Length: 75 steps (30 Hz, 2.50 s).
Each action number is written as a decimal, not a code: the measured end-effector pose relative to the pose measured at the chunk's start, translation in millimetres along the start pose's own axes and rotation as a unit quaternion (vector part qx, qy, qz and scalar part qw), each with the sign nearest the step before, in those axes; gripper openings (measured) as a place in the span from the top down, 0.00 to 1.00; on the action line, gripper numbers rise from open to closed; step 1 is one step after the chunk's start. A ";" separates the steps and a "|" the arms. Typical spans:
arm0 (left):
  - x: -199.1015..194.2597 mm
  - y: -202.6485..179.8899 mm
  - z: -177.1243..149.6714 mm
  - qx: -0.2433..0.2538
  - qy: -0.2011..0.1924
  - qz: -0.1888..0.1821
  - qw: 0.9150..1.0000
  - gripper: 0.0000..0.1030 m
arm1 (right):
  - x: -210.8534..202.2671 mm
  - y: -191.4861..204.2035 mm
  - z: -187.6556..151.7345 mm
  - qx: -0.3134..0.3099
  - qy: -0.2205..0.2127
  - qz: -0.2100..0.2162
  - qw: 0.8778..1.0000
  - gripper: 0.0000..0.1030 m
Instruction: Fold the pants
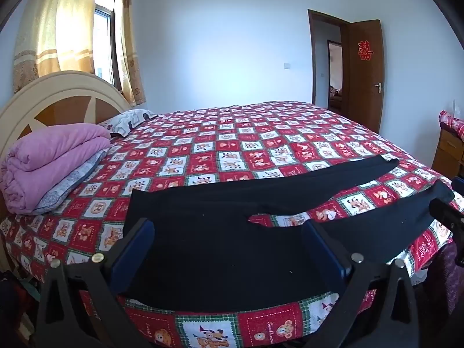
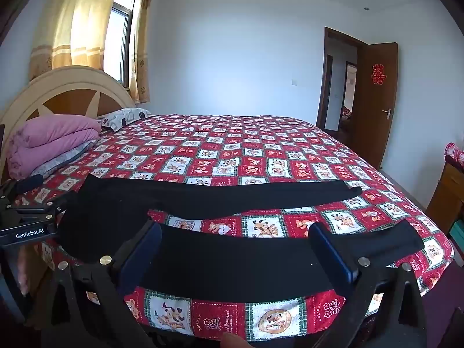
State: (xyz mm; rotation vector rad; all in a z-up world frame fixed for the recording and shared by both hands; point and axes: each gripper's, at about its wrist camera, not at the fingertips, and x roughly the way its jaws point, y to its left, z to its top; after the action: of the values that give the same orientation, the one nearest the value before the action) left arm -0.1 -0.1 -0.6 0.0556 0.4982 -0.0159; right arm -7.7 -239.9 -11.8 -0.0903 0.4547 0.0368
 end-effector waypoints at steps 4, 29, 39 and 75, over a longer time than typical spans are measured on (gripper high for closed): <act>0.0 -10.3 -2.4 0.008 -0.001 0.001 1.000 0.00 | -1.4 1.9 0.7 -0.001 -0.002 -0.003 1.000 0.01; 4.5 5.5 0.4 -0.008 0.007 -0.007 1.000 0.00 | 1.8 2.1 -3.5 0.002 0.005 0.002 1.000 0.01; 4.4 4.6 -0.3 -0.007 0.006 -0.007 1.000 0.00 | 4.1 4.8 -5.6 0.001 0.007 0.003 1.000 0.01; 4.1 3.7 -1.2 -0.007 0.005 -0.006 1.000 0.00 | 7.3 8.0 -10.8 -0.003 0.010 0.004 1.000 0.01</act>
State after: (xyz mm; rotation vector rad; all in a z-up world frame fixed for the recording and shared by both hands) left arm 3.0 3.7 -3.4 0.0388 0.5091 -0.0246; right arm -6.3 -232.9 -25.4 -0.0950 0.4743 0.0458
